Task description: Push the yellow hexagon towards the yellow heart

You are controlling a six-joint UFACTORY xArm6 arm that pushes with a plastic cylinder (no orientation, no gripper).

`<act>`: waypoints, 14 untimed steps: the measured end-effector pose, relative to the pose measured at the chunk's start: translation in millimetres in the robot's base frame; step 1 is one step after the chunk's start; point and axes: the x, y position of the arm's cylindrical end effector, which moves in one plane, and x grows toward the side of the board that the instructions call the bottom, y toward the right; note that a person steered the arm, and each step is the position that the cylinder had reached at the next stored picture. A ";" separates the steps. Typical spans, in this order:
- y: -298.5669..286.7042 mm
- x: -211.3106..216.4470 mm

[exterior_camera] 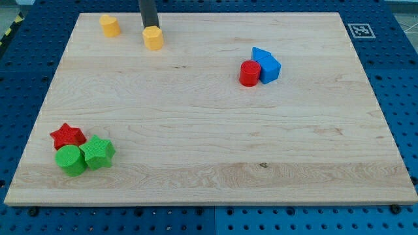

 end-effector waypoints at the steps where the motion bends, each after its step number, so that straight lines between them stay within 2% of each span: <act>1: 0.0 13.1; 2: 10.7 4.3; 3: 46.3 3.5; 4: 62.1 16.4; 6: 53.3 73.9; 8: 15.6 75.7; 9: 15.5 75.7; 10: 69.0 77.6; 11: 90.1 59.5; 14: 46.4 54.8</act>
